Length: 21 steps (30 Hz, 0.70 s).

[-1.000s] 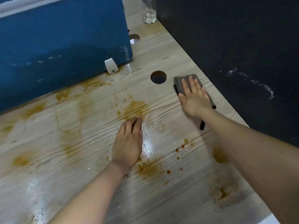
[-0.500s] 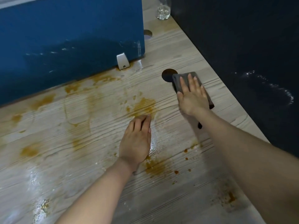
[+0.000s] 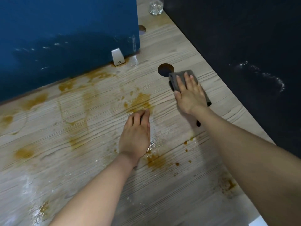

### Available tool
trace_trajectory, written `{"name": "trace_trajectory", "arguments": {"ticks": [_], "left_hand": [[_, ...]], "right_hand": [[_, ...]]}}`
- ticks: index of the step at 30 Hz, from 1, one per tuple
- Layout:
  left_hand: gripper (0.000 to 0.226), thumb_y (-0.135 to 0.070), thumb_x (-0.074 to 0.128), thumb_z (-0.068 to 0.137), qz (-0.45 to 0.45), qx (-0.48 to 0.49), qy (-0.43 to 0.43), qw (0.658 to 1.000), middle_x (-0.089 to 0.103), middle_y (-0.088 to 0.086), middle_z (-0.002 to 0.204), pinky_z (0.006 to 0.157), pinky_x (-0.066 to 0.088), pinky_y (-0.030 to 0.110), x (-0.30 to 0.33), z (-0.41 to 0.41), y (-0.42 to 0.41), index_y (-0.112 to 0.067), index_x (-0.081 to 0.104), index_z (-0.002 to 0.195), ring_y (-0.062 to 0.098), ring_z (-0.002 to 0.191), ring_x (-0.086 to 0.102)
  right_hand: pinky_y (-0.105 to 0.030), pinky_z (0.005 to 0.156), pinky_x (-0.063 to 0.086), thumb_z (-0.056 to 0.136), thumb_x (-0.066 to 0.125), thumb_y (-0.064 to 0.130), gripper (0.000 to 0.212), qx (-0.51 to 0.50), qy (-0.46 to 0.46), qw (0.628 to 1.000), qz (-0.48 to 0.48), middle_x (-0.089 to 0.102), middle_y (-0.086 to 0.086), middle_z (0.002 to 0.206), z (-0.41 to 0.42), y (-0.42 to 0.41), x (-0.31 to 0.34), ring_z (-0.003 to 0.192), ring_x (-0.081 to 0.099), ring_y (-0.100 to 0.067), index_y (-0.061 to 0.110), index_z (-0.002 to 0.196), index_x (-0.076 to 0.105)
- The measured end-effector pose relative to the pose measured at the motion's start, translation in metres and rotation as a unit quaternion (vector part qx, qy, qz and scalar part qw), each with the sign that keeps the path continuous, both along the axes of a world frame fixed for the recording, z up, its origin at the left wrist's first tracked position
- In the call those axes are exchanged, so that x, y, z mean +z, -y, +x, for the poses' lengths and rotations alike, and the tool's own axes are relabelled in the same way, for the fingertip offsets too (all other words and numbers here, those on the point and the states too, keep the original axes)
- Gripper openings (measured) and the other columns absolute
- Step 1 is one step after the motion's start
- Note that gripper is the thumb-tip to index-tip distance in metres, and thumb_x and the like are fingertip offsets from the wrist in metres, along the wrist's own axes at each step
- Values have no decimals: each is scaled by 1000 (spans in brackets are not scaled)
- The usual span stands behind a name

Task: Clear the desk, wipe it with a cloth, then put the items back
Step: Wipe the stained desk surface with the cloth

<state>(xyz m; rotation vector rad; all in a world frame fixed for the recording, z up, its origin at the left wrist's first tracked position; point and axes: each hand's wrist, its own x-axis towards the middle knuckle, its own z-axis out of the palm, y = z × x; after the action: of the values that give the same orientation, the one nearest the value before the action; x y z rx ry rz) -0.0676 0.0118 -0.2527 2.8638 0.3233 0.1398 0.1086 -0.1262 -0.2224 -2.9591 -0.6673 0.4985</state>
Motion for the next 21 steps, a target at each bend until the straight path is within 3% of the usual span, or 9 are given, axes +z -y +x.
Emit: {"name": "trace_trajectory", "arguments": {"ticks": [5,8,10,15,21], "left_hand": [[49,-25,30,97,1,3,-11,1000,47,11,130,103,35,34,2,2,0,-5,38,140,24,115,35],[53,-17,41,93,33,-17,-48,998,42,13,135,106,29,34,16,1,6,-3,31,144,27,122,35],[61,-11,43,91,33,-34,-62,997,33,10,141,111,22,33,26,1,17,-6,21,147,27,128,29],[59,-9,45,92,1,-11,-33,999,35,9,142,111,19,31,35,14,63,-9,25,147,26,130,29],[50,-11,40,97,-30,-24,-38,999,36,10,141,108,24,30,23,33,108,-10,29,145,26,128,33]], "right_hand": [[-33,113,-15,102,15,42,56,106,-27,993,41,-29,4,153,-81,3,1,141,-25,-12,33,147,-16],[-31,113,-15,102,18,42,55,154,-61,985,47,-28,10,153,-102,27,3,141,-23,-8,38,147,-13],[-31,113,-13,102,19,42,55,128,-66,989,44,-27,11,153,-86,50,5,141,-22,-8,39,147,-11],[-34,115,-9,101,15,41,55,-35,-48,998,-4,-28,5,154,-28,114,9,142,-22,-11,33,149,-11],[-31,112,-15,102,15,40,55,-13,-40,999,25,-29,4,153,-69,157,9,142,-23,-12,31,148,-14]]}}
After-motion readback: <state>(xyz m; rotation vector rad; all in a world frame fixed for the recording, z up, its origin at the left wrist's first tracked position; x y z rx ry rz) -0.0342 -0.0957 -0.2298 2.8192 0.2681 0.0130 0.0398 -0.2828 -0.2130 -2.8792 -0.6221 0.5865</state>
